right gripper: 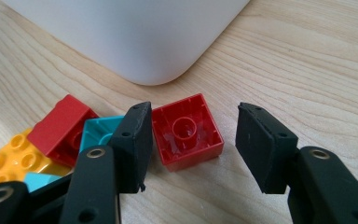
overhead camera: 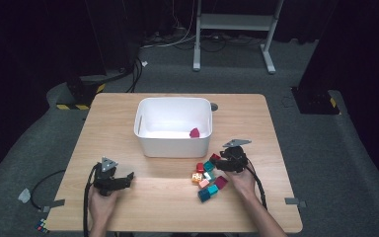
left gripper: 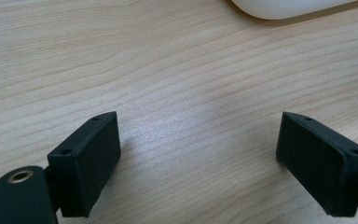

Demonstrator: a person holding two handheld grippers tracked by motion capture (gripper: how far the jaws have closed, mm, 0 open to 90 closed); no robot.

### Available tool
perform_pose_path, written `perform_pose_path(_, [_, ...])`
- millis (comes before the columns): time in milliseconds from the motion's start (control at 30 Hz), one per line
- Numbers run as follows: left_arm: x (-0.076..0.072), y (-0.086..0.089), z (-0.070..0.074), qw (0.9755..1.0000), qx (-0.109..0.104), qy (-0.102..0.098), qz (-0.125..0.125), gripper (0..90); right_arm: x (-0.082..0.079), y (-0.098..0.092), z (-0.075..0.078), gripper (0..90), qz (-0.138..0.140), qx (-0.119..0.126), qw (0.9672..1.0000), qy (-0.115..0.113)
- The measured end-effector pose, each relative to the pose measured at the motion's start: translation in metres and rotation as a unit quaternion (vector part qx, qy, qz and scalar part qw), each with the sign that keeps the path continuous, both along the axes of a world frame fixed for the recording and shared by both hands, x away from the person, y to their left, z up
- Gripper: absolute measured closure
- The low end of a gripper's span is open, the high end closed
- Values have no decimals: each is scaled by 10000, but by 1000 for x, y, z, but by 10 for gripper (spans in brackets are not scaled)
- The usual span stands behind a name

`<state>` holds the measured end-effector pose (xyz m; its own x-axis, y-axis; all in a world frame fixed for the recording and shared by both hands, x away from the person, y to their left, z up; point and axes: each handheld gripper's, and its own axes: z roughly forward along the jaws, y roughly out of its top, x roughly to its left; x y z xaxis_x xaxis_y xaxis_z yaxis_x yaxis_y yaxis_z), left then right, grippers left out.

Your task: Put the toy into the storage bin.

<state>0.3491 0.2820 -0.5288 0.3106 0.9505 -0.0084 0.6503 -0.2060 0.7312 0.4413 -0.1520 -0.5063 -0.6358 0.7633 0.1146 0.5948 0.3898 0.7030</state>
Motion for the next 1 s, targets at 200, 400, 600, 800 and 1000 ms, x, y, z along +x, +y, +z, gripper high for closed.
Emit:
perform_pose_path(200, [0,0,0,10000,0,0,0,137,2,3,-4,501,4,-138,9999,39])
perform_pose_path(400, [0,0,0,10000,1,1,0,138,2,4,-8,571,-21,-277,9996,-23])
perform_pose_path(600, [0,0,0,10000,-3,-1,3,138,0,3,-6,584,-3,-327,9994,-88])
perform_pose_path(800, [0,0,0,10000,-2,0,2,137,-2,2,-3,585,-15,-291,9995,-112])
perform_pose_path(1000, [0,0,0,10000,-1,-1,2,138,-6,-5,8,584,-98,-120,9998,-148])
